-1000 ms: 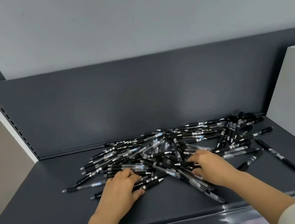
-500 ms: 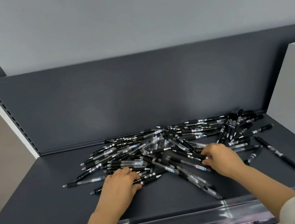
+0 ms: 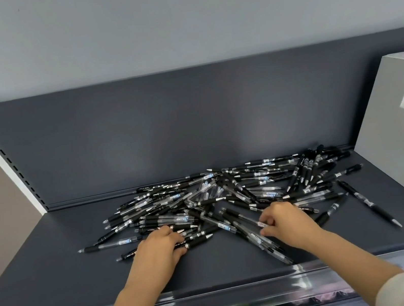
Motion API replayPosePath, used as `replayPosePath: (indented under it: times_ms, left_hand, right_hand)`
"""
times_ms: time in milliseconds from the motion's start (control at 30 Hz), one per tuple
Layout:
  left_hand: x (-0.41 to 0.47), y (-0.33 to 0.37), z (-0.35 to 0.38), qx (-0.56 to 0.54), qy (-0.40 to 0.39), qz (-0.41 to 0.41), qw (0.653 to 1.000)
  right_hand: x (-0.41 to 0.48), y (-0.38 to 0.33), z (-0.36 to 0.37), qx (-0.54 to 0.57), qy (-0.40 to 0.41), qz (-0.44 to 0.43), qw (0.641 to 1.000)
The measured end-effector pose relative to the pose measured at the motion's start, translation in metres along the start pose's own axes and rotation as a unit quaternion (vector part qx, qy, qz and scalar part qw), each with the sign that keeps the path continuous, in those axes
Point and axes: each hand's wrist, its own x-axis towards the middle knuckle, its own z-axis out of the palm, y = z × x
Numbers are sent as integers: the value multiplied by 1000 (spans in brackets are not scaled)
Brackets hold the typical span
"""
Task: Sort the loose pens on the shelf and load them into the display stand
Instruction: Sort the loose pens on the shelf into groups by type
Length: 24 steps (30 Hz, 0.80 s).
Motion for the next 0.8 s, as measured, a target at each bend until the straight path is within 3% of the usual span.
replayPosePath:
  times_ms: [300, 433, 800]
  left_hand:
    - [-4, 14, 1, 28, 45, 3, 999]
    - [-3, 35, -1, 10, 50, 46, 998]
    - [13, 92, 1, 38, 0, 169, 985]
  right_hand:
    - [-9, 11, -8, 72, 34, 25, 997]
    - [-15, 4, -2, 106, -7, 18, 994]
    - [-21, 13, -7, 29, -36, 50, 998]
